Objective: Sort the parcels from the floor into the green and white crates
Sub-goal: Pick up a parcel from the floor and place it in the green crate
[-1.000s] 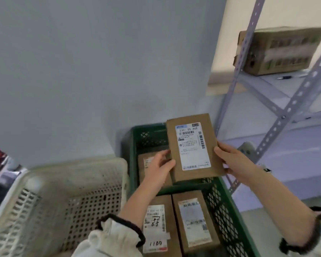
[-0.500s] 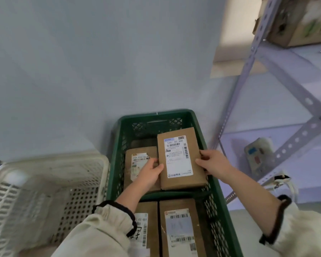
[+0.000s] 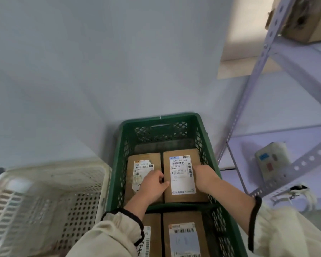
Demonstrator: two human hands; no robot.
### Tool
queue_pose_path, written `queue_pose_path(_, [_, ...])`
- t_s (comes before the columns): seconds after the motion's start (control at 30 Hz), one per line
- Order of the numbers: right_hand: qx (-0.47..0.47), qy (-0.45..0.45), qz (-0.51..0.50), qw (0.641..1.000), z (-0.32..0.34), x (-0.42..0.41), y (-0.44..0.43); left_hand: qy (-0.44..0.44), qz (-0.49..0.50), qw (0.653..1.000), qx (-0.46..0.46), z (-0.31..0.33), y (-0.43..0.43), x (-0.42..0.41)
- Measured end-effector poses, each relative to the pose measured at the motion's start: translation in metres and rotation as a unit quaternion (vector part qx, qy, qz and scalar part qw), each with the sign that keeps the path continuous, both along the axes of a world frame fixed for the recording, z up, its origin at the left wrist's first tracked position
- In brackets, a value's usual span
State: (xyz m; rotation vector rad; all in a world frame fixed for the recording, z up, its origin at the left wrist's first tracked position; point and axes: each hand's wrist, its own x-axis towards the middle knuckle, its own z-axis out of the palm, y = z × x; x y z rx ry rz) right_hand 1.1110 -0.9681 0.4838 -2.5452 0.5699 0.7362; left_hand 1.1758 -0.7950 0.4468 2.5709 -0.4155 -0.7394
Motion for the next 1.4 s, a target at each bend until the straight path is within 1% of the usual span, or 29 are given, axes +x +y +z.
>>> queue_pose_path(0.13, [-0.023,0.018,0.013,0.999,-0.006,0.005,0.001,-0.017,0.011,1.000,-0.010,-0.005,0.001,-0.004])
queue_pose_path(0.23, [-0.039,0.023,0.023,0.999,-0.006,0.005,0.002,-0.001,0.025,0.999,-0.021,-0.005,0.001,-0.003])
queue_pose_path(0.37, [-0.034,0.004,-0.001,0.999,0.005,0.004,0.002,0.037,0.041,0.997,-0.052,0.003,0.000,-0.004])
queue_pose_path(0.43, [-0.005,-0.020,-0.017,1.000,0.018,0.000,0.001,0.066,0.070,0.991,-0.090,0.015,0.001,-0.004])
queue_pose_path(0.5, [0.059,-0.067,-0.033,0.995,0.035,-0.008,-0.003,0.070,0.094,0.985,-0.130,0.034,0.003,-0.004])
queue_pose_path(0.57, [0.124,-0.125,-0.040,0.984,0.059,-0.019,-0.003,0.062,0.110,0.977,-0.171,0.060,0.011,-0.005])
queue_pose_path(0.63, [0.153,-0.168,-0.047,0.973,0.086,-0.028,0.000,0.038,0.109,0.971,-0.209,0.091,0.022,-0.006])
queue_pose_path(0.73, [0.148,-0.196,-0.065,0.967,0.128,-0.041,0.009,-0.010,0.113,0.960,-0.257,0.137,0.045,-0.012])
queue_pose_path(0.8, [0.178,-0.230,-0.070,0.954,0.156,-0.050,0.019,-0.037,0.124,0.951,-0.281,0.167,0.064,-0.021])
queue_pose_path(0.93, [0.226,-0.286,-0.046,0.930,0.214,-0.073,0.051,-0.086,0.145,0.932,-0.321,0.220,0.116,-0.047])
queue_pose_path(1.07, [0.272,-0.310,-0.005,0.911,0.265,-0.093,0.092,-0.113,0.192,0.902,-0.371,0.260,0.175,-0.084])
queue_pose_path(1.17, [0.293,-0.327,0.029,0.898,0.292,-0.105,0.129,-0.158,0.241,0.874,-0.390,0.282,0.222,-0.125])
queue_pose_path(1.27, [0.330,-0.319,0.077,0.885,0.303,-0.115,0.171,-0.203,0.295,0.851,-0.385,0.299,0.271,-0.176])
queue_pose_path(1.4, [0.344,-0.287,0.187,0.874,0.300,-0.126,0.242,-0.263,0.386,0.811,-0.351,0.308,0.339,-0.265])
